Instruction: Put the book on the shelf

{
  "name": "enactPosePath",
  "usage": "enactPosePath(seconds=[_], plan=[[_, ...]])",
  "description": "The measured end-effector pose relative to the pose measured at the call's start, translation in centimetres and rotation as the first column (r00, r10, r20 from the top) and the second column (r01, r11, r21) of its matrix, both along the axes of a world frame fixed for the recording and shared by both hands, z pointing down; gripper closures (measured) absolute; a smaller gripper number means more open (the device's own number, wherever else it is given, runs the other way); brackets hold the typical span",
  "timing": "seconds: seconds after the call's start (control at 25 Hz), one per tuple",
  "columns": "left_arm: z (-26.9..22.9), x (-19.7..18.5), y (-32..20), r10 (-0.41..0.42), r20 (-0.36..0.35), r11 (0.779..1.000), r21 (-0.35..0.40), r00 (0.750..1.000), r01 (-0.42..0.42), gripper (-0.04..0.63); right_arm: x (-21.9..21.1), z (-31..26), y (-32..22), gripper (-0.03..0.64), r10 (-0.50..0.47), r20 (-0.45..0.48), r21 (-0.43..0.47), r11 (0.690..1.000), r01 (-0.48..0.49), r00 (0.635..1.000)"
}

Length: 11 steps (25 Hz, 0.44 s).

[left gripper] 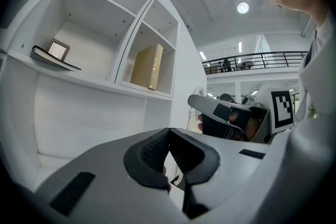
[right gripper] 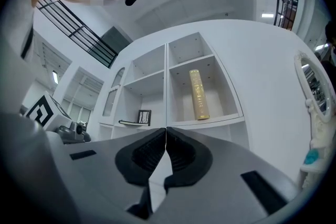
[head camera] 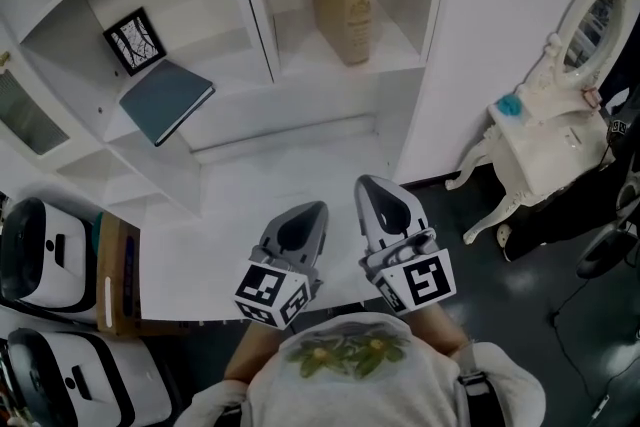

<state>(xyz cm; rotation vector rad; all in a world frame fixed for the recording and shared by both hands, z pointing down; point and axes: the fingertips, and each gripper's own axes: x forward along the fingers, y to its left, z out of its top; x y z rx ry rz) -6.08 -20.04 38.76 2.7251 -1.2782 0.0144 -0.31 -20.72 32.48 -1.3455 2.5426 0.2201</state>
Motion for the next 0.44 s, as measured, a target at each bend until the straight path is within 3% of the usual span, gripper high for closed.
enactPosePath(seconds=[0.44], plan=[[1.6, -0.5, 3.2, -0.009, -0.022, 0.999, -0.04, 1.0, 0.008, 0.568, -1.2, 1.6, 3.2, 0.584, -0.021, -0.033, -0.038, 0.999, 0.02, 0.999]])
